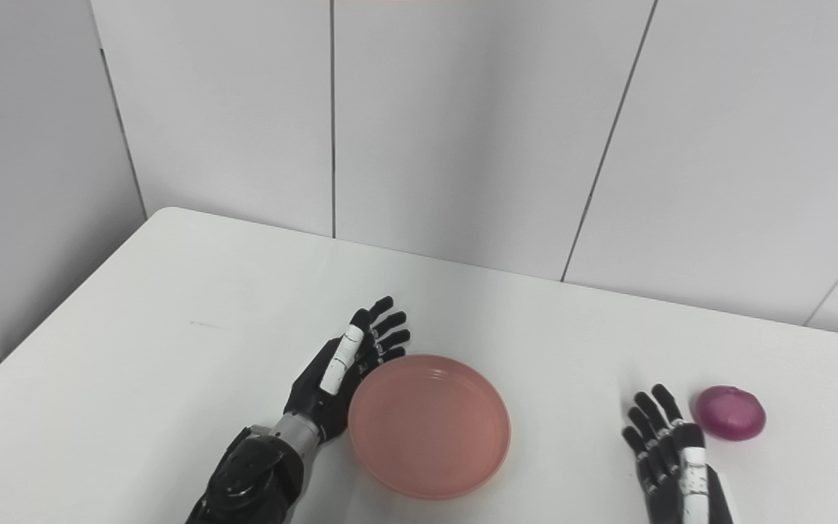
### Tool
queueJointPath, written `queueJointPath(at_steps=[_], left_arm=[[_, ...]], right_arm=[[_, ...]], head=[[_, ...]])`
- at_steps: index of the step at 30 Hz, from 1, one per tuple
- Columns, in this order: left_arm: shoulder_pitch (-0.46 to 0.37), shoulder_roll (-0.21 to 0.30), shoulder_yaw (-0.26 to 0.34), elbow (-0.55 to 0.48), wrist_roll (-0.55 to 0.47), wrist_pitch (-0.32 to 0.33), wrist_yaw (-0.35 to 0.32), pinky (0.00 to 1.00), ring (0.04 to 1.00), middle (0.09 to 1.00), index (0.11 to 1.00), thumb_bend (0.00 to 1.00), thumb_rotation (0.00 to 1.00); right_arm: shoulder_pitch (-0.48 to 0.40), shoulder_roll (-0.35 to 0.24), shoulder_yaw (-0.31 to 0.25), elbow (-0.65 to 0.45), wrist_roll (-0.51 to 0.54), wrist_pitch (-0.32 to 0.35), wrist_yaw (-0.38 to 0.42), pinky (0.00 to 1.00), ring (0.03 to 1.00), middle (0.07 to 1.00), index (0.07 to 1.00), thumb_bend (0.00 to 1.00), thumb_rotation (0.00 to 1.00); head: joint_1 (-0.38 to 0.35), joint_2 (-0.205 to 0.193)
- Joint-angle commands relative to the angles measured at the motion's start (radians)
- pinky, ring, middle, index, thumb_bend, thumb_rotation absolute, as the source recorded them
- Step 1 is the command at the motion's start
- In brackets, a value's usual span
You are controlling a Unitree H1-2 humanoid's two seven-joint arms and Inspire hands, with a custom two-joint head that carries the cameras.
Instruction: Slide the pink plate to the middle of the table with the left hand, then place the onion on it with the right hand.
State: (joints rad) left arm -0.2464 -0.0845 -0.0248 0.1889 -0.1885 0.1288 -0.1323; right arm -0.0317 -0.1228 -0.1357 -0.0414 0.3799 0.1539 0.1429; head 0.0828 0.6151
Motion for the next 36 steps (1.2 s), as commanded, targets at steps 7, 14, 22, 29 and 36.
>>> queueJointPath(at_steps=[7,14,22,29,36], left_arm=[[0.045,-0.005,-0.014,0.037,0.031,0.028,0.015,0.96,0.92,0.94,0.955,0.81,0.85],[0.048,0.023,0.001,0.063,0.024,0.005,-0.001,0.97,0.928,0.951,0.962,0.82,0.84],[0.045,0.05,0.019,0.074,0.019,-0.002,-0.009,0.96,0.924,0.957,0.962,0.83,0.83],[0.028,0.073,0.026,0.116,0.018,-0.03,-0.029,0.95,0.925,0.962,0.96,0.84,0.83],[0.013,0.09,0.026,0.146,0.017,-0.06,-0.037,0.95,0.924,0.952,0.963,0.82,0.85]], right_arm=[[0.02,0.043,0.041,0.024,-0.046,0.052,-0.026,0.93,0.927,0.896,0.922,0.87,0.84],[0.002,0.083,0.065,0.047,-0.093,0.04,-0.049,0.92,0.912,0.886,0.912,0.83,0.87],[-0.008,0.117,0.091,0.064,-0.158,0.007,-0.064,0.91,0.91,0.878,0.912,0.85,0.86],[-0.028,0.108,0.128,0.017,-0.269,-0.041,-0.085,0.87,0.88,0.848,0.884,0.91,0.82],[-0.049,0.067,0.153,-0.049,-0.358,-0.061,-0.086,0.83,0.862,0.846,0.861,0.9,0.79]], head=[[-0.109,0.005],[-0.236,-0.006],[-0.313,-0.023],[-0.373,-0.044],[-0.409,-0.061]])
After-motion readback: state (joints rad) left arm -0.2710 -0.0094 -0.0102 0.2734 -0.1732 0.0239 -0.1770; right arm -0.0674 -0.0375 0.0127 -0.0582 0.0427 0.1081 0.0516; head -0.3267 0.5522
